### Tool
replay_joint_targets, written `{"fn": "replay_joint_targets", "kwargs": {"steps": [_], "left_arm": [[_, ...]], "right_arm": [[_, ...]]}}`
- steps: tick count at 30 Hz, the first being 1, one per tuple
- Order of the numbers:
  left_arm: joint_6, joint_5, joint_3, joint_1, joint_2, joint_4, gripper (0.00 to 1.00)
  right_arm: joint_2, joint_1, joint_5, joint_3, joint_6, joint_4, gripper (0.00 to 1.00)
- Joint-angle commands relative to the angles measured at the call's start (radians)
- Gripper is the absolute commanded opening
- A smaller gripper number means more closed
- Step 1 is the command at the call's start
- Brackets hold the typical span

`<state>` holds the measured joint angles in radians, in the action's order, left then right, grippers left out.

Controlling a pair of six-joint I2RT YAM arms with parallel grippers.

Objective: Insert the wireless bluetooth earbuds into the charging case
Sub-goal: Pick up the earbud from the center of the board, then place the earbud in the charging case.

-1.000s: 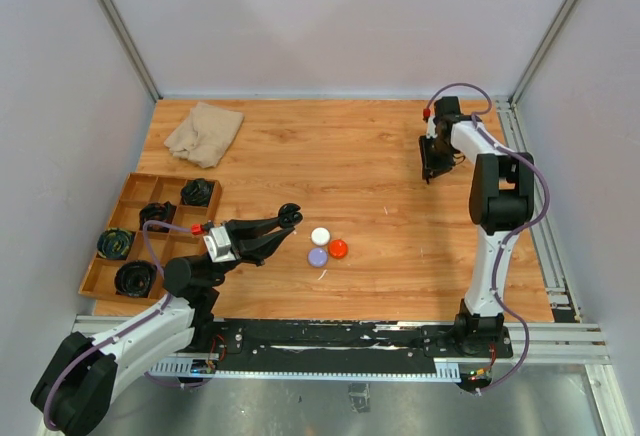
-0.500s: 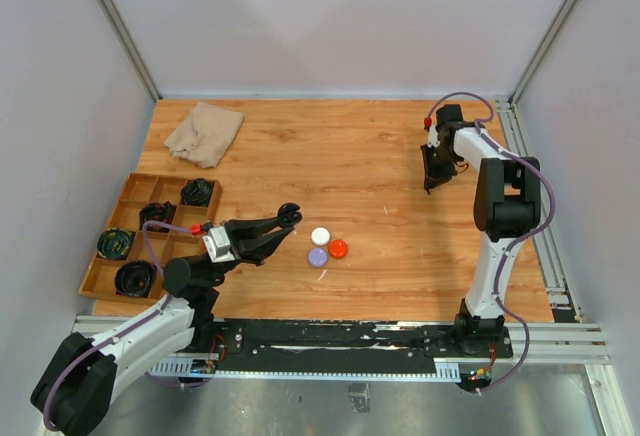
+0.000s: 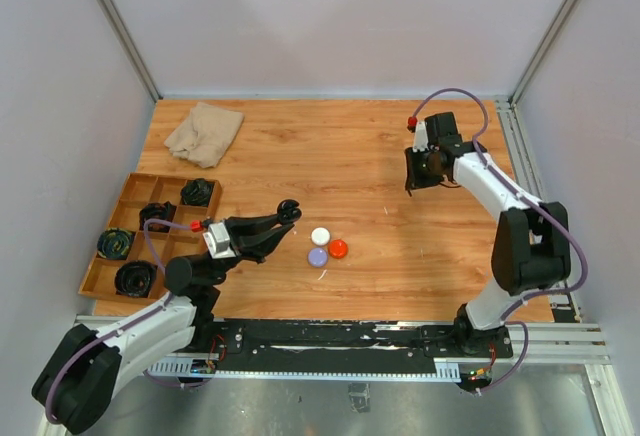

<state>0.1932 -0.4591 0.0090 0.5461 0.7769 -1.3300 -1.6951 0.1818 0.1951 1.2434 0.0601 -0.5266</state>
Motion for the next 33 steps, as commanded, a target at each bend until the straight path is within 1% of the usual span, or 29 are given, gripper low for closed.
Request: {"fn": "replay_joint_targets", "kwargs": {"steps": [1, 5, 11, 16, 20, 26, 33], "left_arm": [[0.006, 0.034, -0.045, 0.003, 0.012, -0.053, 0.00], [-0.006, 0.025, -0.026, 0.003, 0.022, -0.033, 0.00], [-0.022, 0.036, 0.003, 0.003, 0.050, -0.014, 0.00], [-0.010, 0.033, 0.019, 0.003, 0.099, -0.058, 0.00], [-0.002, 0.036, 0.033, 0.004, 0.133, -0.087, 0.00], [0.014, 0.024, 0.051, 0.003, 0.181, -0.151, 0.00], [0.027, -0.005, 0.064, 0.003, 0.226, -0.208, 0.00]], "right_arm": [[0.141, 0.085, 0.019, -0.063, 0.023, 0.088, 0.12], [0.254, 0.183, -0.001, -0.096, 0.034, 0.133, 0.10], [0.392, 0.331, -0.013, -0.127, 0.041, 0.222, 0.10], [0.505, 0.445, -0.030, -0.169, 0.048, 0.332, 0.10], [0.579, 0.521, -0.060, -0.227, 0.071, 0.453, 0.09], [0.650, 0.617, -0.056, -0.285, 0.090, 0.616, 0.09], [0.682, 0.742, -0.060, -0.367, 0.087, 0.819, 0.09]]}}
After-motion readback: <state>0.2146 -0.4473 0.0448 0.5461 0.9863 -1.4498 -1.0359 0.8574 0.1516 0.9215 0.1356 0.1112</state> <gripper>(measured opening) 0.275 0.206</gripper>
